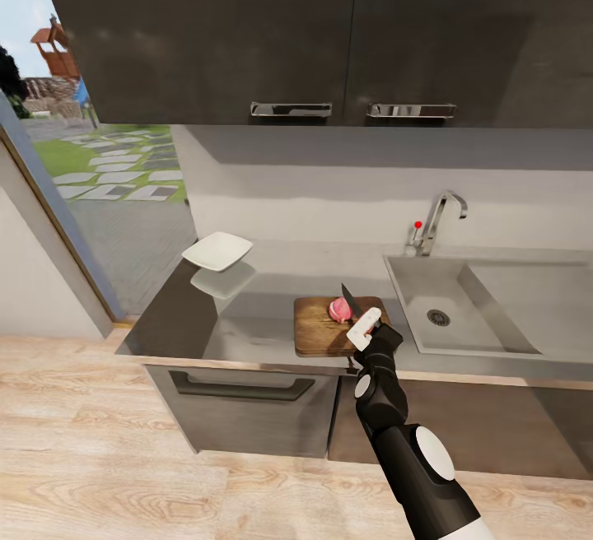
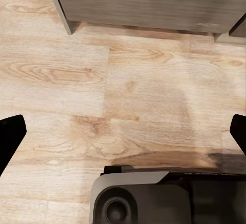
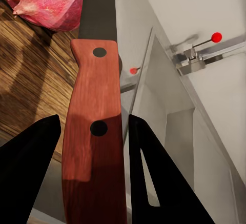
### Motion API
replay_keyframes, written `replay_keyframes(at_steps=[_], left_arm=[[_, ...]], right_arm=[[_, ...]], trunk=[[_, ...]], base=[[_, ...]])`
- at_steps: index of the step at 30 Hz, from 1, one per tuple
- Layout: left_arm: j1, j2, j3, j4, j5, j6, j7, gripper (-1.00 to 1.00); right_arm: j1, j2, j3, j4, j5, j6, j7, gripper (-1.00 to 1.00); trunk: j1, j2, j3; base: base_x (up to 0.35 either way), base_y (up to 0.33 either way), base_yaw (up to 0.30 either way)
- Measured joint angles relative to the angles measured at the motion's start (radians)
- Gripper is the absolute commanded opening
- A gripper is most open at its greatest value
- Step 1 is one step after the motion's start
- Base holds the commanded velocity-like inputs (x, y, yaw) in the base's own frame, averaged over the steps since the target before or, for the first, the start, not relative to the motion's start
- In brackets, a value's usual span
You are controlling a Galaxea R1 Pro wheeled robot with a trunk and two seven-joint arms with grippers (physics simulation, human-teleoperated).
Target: In the kitchen, take the Vidalia onion out of the sink, dice it on the chopping board with the paring knife, put the diced onion into the bowl on the countertop, then place both the paring knife and the chopping board into the sink.
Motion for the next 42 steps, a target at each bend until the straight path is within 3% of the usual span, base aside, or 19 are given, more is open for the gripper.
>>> replay_keyframes(at_steps=[2,3,27,42], left_arm=[[0.000,0.000,0.000,0.000,0.000,0.000,0.000,1.00],[0.000,0.000,0.000,0.002,0.000,0.000,0.000,1.00],[0.000,0.000,0.000,0.003,0.000,0.000,0.000,1.00],[0.000,0.000,0.000,0.003,0.000,0.000,0.000,1.00]], right_arm=[[0.000,0.000,0.000,0.000,0.000,0.000,0.000,-1.00],[0.000,0.000,0.000,0.001,-0.024,0.001,0.000,-1.00],[0.000,0.000,0.000,0.001,-0.024,0.001,0.000,-1.00],[0.000,0.000,0.000,0.001,-0.024,0.001,0.000,-1.00]], trunk=[[0.000,0.000,0.000],[0.000,0.000,0.000],[0.000,0.000,0.000],[0.000,0.000,-0.021]], base=[[0.000,0.000,0.000],[0.000,0.000,0.000],[0.000,0.014,0.000],[0.000,0.000,0.000]])
